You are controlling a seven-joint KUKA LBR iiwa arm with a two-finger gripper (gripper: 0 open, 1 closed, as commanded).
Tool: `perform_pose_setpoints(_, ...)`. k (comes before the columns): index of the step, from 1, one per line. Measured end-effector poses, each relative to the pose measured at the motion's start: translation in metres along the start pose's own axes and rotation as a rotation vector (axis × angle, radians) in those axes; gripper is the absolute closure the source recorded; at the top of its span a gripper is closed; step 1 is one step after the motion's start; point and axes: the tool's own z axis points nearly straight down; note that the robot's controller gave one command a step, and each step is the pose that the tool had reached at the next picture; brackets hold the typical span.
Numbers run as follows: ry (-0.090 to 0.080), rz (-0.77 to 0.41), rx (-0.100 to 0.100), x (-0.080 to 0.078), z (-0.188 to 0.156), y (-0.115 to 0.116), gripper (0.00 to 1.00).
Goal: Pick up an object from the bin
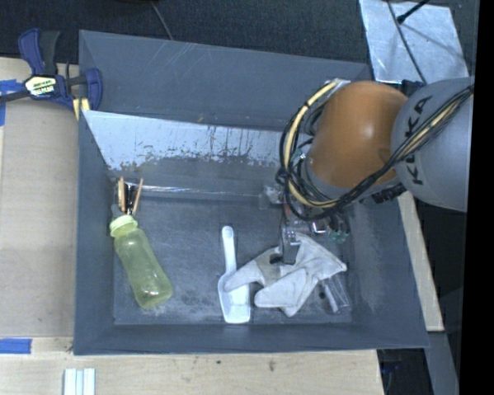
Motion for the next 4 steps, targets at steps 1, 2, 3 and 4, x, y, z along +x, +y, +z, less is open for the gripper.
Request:
perform_pose_setpoints(1,0.002,-0.079,-0.003,0.004,0.016,0.0,0.0)
perform_pose_setpoints(2,0.001,-0.085,-0.003,0.011,0.035,-0.022,0.0)
perform_pose_setpoints(3,0.001,-0.002,-0.003,0.015,0.069,-0.039,0.0)
perform_pose_setpoints(4,0.001,-0.034,-0.004,0.018,0.077,-0.062,0.0)
